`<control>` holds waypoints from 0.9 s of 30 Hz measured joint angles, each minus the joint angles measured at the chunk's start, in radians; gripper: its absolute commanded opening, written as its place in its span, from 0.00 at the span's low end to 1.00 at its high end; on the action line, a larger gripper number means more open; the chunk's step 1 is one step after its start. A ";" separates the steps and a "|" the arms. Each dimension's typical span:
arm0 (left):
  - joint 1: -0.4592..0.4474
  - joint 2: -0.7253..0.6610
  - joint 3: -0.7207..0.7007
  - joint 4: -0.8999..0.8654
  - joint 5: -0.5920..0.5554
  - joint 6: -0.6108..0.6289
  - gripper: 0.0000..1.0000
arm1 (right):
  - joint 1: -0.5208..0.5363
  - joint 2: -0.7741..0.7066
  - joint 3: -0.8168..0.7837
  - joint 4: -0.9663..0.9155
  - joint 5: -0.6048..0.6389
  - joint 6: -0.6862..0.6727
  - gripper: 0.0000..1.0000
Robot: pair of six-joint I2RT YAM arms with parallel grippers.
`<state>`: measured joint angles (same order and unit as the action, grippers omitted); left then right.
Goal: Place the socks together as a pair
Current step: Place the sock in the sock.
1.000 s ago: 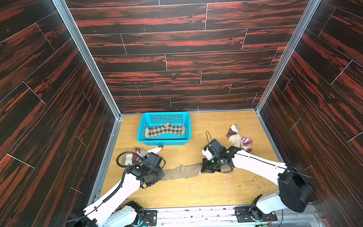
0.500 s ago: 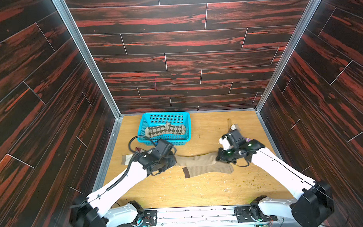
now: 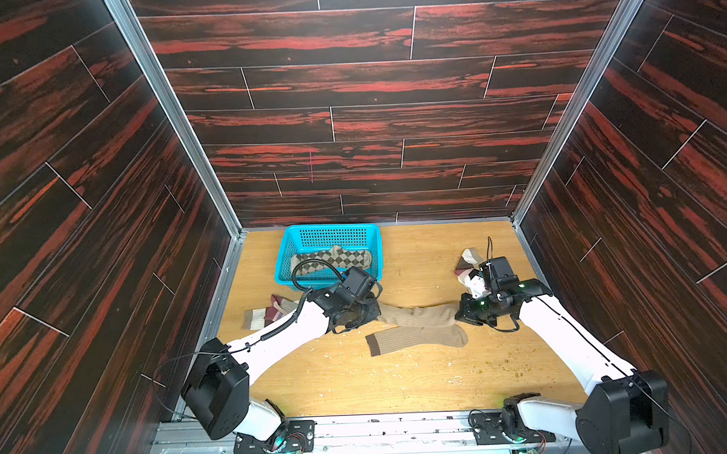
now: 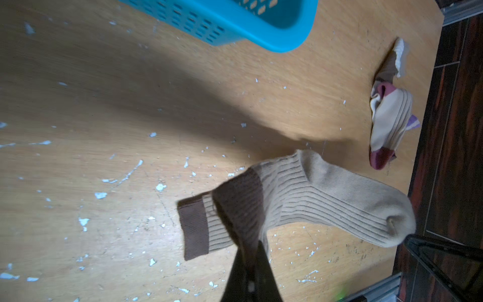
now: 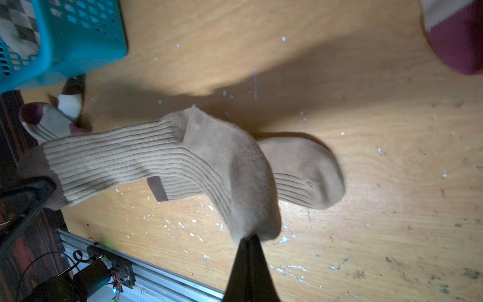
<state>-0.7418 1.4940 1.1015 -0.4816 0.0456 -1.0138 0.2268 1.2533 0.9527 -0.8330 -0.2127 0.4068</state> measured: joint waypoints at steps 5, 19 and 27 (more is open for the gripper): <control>-0.022 0.013 -0.013 0.032 0.003 -0.009 0.05 | -0.029 -0.005 -0.035 -0.002 -0.013 -0.021 0.00; -0.045 0.016 -0.127 0.079 0.005 -0.058 0.04 | -0.060 0.044 -0.091 0.035 -0.029 -0.033 0.00; -0.067 0.016 -0.188 0.111 0.006 -0.083 0.06 | -0.062 0.111 -0.125 0.046 0.008 -0.009 0.00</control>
<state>-0.8089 1.5105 0.9134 -0.3702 0.0521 -1.0966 0.1650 1.3640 0.8280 -0.7872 -0.2047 0.3977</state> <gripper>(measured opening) 0.072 0.047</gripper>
